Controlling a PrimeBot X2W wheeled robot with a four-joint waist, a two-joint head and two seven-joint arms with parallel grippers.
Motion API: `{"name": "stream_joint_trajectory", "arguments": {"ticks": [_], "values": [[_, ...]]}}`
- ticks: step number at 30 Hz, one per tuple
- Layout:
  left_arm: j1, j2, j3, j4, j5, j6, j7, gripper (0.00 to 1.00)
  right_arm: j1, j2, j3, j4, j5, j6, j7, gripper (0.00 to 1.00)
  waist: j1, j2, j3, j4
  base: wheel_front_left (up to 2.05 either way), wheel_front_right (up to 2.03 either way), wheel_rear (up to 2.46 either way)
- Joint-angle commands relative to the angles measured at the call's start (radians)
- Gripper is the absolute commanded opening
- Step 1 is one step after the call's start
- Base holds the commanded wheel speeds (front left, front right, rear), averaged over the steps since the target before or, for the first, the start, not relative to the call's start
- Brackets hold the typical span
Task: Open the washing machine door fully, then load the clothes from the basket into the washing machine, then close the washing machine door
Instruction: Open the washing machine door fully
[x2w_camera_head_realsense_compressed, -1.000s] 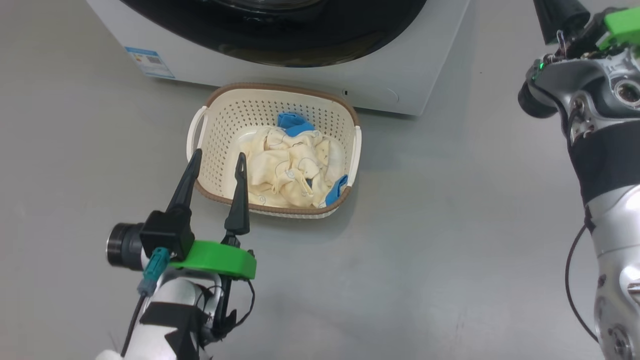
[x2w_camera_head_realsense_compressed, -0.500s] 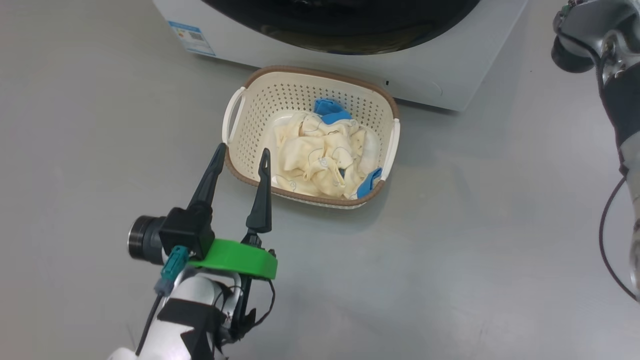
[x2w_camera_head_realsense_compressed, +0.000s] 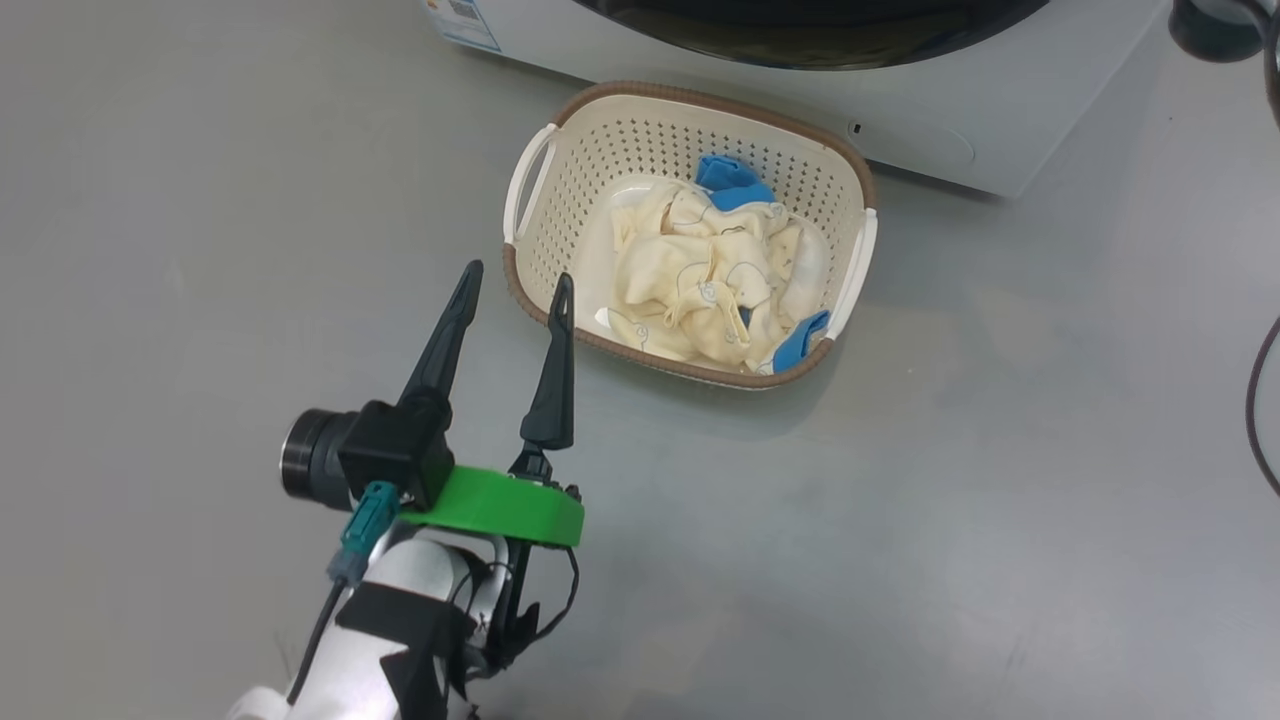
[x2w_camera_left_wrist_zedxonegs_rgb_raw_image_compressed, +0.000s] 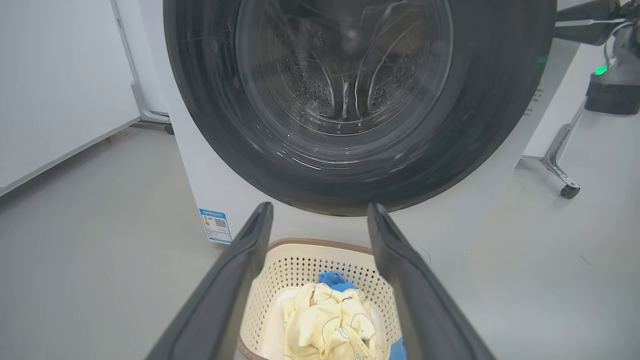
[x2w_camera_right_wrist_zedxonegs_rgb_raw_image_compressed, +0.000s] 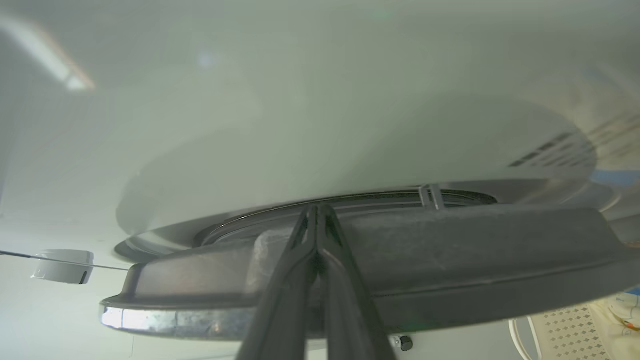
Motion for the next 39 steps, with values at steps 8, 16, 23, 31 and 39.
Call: {"name": "stream_joint_trajectory", "arguments": {"ticks": [8,16,23,31,39], "values": [[-0.026,0.014,0.022,-0.041,-0.011,0.019,-0.007,1.00,-0.067,0.026,0.030,0.002,-0.026,0.004,0.044,0.00,-0.0001,0.0000,0.014,0.007,0.00,0.00,0.00],[-0.031,0.014,0.024,-0.037,-0.014,0.023,-0.007,1.00,-0.041,0.041,0.044,-0.024,-0.027,0.004,0.098,0.00,-0.0001,0.0000,0.012,-0.009,0.00,0.00,0.00],[-0.030,0.014,0.029,-0.028,-0.011,0.024,-0.007,1.00,0.014,0.060,0.063,-0.075,-0.027,0.004,0.155,0.00,-0.0001,0.0000,-0.002,-0.031,0.00,0.00,0.00],[-0.023,0.014,0.032,-0.010,-0.002,0.018,-0.007,1.00,0.090,0.080,0.085,-0.138,-0.025,0.004,0.207,0.00,-0.0001,0.0000,-0.020,-0.058,0.00,0.00,0.00],[-0.010,0.014,0.045,0.010,0.012,0.008,-0.007,1.00,0.162,0.102,0.096,-0.222,-0.004,0.004,0.246,0.00,-0.0001,0.0000,-0.041,-0.085,0.00,0.00,0.00]]}}
